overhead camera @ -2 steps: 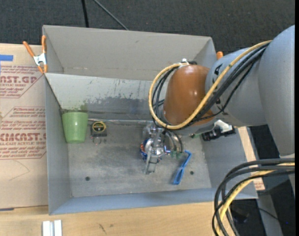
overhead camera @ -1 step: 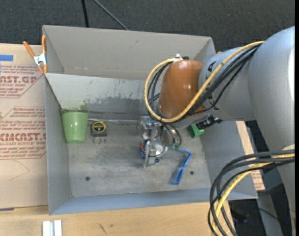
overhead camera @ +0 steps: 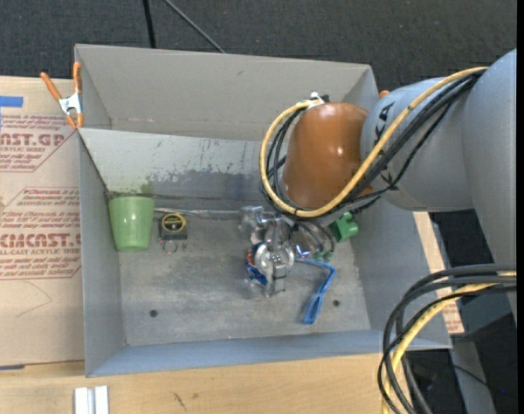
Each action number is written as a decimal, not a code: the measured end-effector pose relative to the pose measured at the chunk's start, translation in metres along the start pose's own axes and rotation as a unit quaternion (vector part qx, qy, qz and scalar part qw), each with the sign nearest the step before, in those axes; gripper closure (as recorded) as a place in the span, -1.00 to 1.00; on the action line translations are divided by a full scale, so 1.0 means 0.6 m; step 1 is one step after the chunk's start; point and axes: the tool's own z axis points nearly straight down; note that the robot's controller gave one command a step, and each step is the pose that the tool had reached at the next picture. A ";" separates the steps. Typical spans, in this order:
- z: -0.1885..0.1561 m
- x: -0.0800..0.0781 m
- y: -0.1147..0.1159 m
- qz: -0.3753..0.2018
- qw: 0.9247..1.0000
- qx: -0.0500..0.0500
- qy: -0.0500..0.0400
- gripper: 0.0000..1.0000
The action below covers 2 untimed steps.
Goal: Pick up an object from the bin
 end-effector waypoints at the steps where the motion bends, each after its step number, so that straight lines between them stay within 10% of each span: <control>1: 0.032 -0.019 -0.007 -0.062 0.998 0.000 0.001 -1.00; 2: 0.031 -0.019 -0.007 -0.061 0.998 -0.001 0.000 1.00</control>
Offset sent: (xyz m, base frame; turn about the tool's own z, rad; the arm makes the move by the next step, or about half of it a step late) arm 0.0118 -0.0024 -0.0186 -0.1232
